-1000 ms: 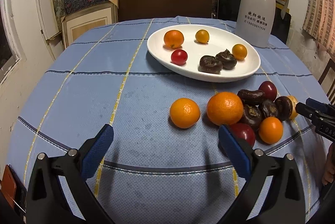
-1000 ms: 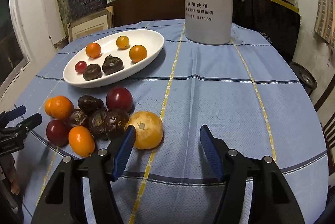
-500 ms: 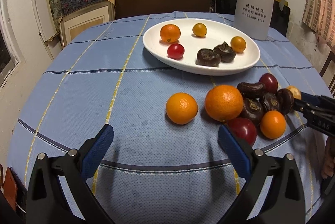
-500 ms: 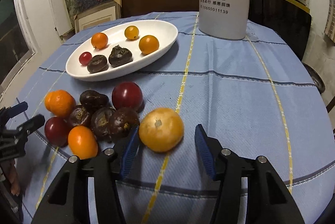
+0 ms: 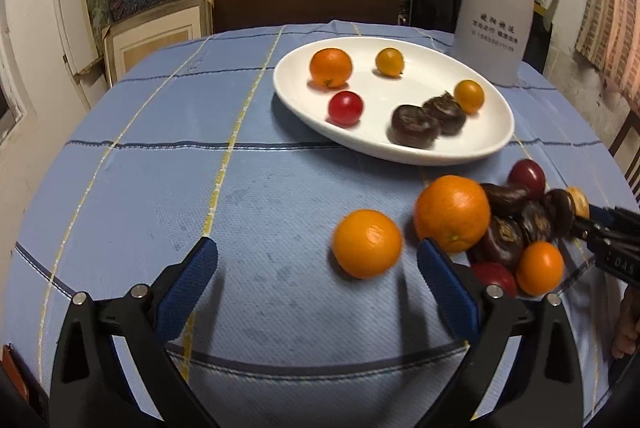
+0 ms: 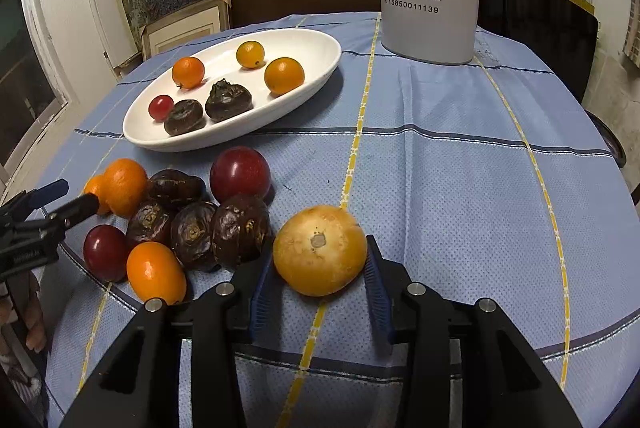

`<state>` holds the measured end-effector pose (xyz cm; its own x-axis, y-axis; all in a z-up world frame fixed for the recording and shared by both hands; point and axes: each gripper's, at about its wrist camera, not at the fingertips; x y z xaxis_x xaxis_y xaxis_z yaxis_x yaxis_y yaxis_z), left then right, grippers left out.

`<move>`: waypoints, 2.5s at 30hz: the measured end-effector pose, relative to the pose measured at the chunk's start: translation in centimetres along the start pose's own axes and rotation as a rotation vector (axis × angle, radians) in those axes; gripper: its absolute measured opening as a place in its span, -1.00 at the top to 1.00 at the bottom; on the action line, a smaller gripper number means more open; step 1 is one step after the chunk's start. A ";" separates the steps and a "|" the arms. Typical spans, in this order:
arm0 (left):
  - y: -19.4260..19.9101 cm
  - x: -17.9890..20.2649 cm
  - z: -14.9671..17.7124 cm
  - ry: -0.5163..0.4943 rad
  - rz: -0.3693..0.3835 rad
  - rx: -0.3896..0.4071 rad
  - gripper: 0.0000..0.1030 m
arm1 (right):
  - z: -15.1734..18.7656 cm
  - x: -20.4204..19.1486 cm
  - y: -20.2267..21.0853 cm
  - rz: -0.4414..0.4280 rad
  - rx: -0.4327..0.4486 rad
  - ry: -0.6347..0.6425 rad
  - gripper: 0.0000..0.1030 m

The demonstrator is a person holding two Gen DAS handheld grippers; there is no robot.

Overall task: Organize fruits
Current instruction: 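Grasp a small orange with the left tool while the right tool grasps the pale yellow fruit, then carry the orange and pale yellow fruit onto the white plate and release both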

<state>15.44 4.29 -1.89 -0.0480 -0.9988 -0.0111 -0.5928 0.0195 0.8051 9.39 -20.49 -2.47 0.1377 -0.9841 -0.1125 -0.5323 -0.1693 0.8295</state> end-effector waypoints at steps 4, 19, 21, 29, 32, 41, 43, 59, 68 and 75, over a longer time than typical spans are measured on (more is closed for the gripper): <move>-1.0 0.2 -0.3 -0.014 0.061 -0.032 -0.33 | 0.0 0.0 0.0 -0.001 0.000 -0.001 0.16; 1.5 3.1 0.3 -0.101 0.084 0.054 0.29 | 0.2 1.2 0.7 -0.009 0.026 -0.053 0.18; 2.9 3.1 0.6 -0.095 0.074 0.091 0.29 | 0.3 1.4 1.3 -0.002 0.048 -0.056 0.18; 6.6 3.1 1.5 -0.080 0.002 0.210 0.29 | 1.2 0.7 3.4 -0.005 0.130 -0.042 0.18; 7.5 3.0 1.7 -0.080 -0.005 0.229 0.29 | 2.1 0.3 4.8 -0.018 0.165 -0.041 0.18; 8.5 2.7 -1.8 -0.086 -0.042 0.263 0.29 | 0.2 -0.7 9.1 -0.102 0.238 -0.028 0.18; 8.4 3.0 -3.1 -0.095 -0.050 0.267 0.29 | -1.8 -1.0 10.2 -0.119 0.254 -0.023 0.18; -0.8 4.8 -10.7 -0.097 -0.010 0.185 0.30 | -11.0 -4.7 2.2 -0.151 0.198 -0.017 0.18; -5.2 5.2 -11.3 -0.119 -0.023 0.121 0.19 | -11.9 -5.0 -2.3 -0.114 0.113 0.020 0.16; -3.2 6.0 -10.5 -0.162 -0.078 0.191 -0.31 | -11.5 -5.2 0.2 -0.092 0.185 0.035 -0.12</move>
<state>25.49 -2.28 1.72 -0.1152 -0.9776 -0.1764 -0.7404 -0.0339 0.6713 18.21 -14.81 4.55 0.2198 -0.9621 -0.1616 -0.6598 -0.2686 0.7018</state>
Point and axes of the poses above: each gripper's, at about its wrist camera, not at the fingertips, and y roughly against the way its jaws point, x to its right, z to its underside, and after that the axes turned 6 degrees about -x, right-handed
